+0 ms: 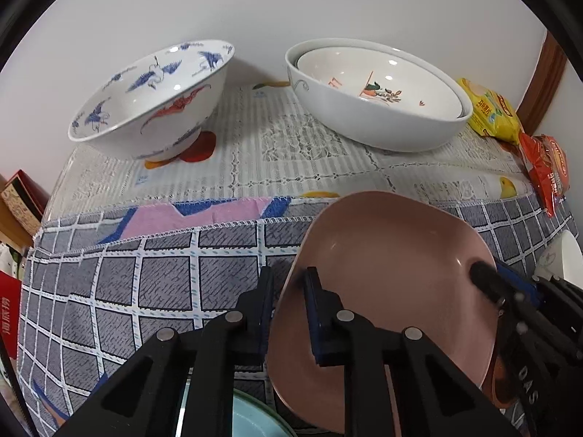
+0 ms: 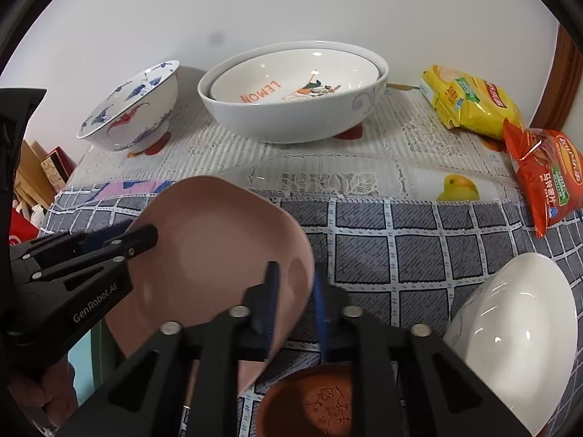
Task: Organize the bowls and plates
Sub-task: 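Move both grippers to the pink plate rim and close them, then lift the pink plate off the cloth with both grippers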
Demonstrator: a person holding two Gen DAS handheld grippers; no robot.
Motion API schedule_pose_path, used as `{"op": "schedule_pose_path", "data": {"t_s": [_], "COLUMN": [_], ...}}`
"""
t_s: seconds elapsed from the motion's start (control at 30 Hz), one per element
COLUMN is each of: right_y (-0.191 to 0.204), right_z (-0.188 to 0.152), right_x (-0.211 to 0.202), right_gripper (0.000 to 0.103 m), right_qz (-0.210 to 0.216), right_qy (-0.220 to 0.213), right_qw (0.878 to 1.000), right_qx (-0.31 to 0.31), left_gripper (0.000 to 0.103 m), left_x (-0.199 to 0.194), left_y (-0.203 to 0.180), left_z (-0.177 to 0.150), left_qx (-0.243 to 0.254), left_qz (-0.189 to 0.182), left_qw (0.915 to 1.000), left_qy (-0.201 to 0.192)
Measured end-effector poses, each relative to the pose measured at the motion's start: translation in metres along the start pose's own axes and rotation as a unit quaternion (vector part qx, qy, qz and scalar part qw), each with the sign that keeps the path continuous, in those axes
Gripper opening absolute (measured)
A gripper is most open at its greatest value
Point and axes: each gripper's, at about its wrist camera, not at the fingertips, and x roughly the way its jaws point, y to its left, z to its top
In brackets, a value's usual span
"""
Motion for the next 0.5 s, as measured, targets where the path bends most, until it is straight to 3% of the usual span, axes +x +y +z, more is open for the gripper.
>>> {"op": "schedule_pose_path", "data": {"t_s": [0.5], "right_y": [0.003], "right_z": [0.005], "right_x": [-0.071], "right_gripper": [0.003], "right_qz": [0.043], "right_qy": [-0.072], "right_qw": [0.996], "right_qx": [0.03], "left_gripper": [0.011], "left_x": [-0.083], "left_y": [0.014], "left_z": [-0.002], "left_qx": [-0.017], "left_qz": [-0.006], "left_qw": [0.9975], "left_qy": [-0.068]}}
